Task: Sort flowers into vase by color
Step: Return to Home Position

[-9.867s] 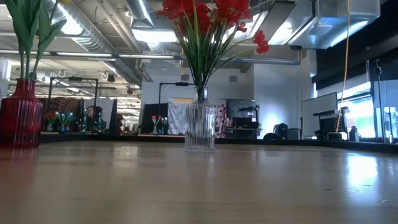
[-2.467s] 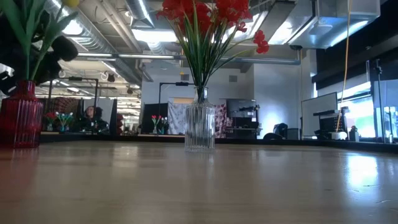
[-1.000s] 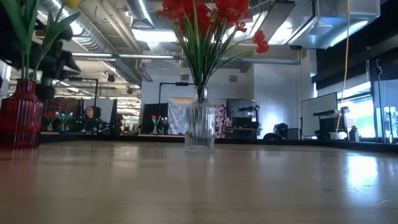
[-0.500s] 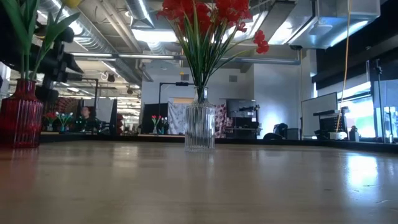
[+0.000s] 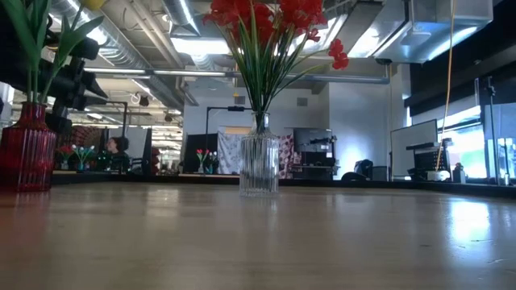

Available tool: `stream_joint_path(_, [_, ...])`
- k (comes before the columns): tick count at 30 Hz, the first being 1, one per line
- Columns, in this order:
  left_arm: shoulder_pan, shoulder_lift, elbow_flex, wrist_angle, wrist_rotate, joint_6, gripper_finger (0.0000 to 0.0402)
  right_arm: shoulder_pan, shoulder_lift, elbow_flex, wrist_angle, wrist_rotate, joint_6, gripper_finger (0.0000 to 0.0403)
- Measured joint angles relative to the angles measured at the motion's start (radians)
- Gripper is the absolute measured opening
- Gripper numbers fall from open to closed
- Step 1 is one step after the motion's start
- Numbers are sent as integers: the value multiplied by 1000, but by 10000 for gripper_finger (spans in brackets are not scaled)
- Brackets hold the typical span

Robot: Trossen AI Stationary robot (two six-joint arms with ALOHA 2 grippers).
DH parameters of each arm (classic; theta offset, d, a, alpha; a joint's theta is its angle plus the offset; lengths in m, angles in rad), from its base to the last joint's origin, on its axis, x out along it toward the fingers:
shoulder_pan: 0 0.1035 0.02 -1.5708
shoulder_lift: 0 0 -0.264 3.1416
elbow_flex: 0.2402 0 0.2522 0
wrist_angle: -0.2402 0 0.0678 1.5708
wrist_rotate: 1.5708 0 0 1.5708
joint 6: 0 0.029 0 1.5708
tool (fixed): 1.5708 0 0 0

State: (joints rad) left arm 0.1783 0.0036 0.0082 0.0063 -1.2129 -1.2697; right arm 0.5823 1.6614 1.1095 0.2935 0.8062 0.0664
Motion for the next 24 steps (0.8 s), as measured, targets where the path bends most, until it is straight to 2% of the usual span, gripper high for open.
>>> stream_joint_path(8, [0, 0, 0, 4, 22, -2, 23, 0, -92, -9, -144, 40, 35, 259])
stream_joint_path(13, [-12, 0, 0, 10, 58, -2, 23, 0, -217, -117, -200, 50, 99, 259])
stream_joint_path(19, [-25, 0, 0, 13, 77, -2, 23, 28, -398, -281, -186, 32, 180, 259])
stream_joint_path(24, [-24, 0, 0, 13, 79, -2, 23, 56, -471, -357, -187, -2, 197, 259])
